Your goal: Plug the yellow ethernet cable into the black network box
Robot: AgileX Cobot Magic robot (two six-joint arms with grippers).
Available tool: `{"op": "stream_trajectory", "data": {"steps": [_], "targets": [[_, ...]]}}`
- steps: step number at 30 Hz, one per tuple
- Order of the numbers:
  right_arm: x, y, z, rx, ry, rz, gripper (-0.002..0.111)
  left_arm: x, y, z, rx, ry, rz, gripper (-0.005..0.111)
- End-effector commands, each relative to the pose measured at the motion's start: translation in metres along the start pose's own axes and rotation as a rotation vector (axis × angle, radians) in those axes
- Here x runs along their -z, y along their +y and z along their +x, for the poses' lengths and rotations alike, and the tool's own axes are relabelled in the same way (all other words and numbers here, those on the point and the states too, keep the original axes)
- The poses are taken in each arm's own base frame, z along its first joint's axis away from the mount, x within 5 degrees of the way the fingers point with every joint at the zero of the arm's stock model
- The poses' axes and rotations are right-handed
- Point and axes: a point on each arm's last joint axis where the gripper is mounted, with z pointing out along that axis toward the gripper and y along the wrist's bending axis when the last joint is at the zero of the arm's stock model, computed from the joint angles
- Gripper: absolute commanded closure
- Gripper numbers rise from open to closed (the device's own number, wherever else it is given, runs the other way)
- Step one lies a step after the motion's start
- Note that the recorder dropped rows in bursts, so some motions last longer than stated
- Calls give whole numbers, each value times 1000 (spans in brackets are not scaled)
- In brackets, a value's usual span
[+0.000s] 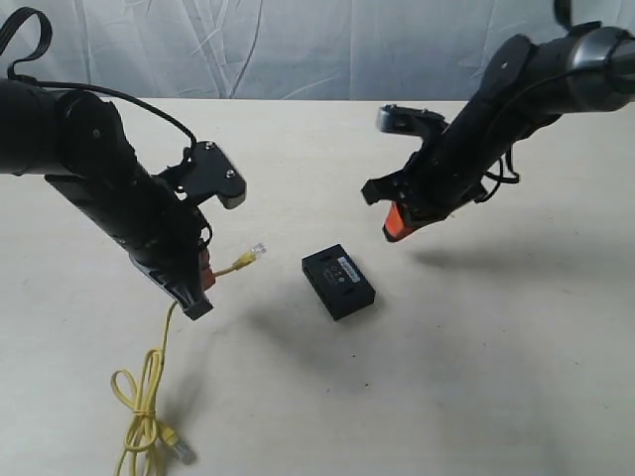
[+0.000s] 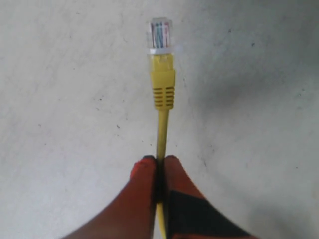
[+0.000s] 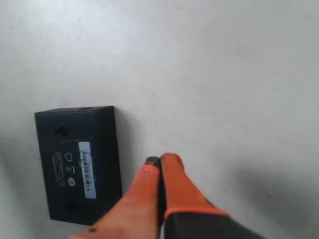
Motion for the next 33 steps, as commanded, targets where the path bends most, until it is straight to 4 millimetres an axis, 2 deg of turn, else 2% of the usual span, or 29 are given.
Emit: {"op": "stream_trajectory", "data": {"steps": [1,4,7,15,28,33], "targets": [[27,-20,1,-63,-45,-97,109,-12,0,3,10,30,31,107],[19,-20,2,-61,-21,-133,109,-30,-5,-5,-33,51,41,107],[1,-13,3,-37,10,-161,109,-42,-14,-18,-104,59,54,107],[-32,-3,3,-32,36,-167,109,-44,-17,-28,-81,63,103,107],[-38,12,1,-13,28,-174,109,-60,-15,-36,-51,105,181,107],[-39,13,1,-9,31,-174,109,-59,-13,-40,-55,95,174,107]]}}
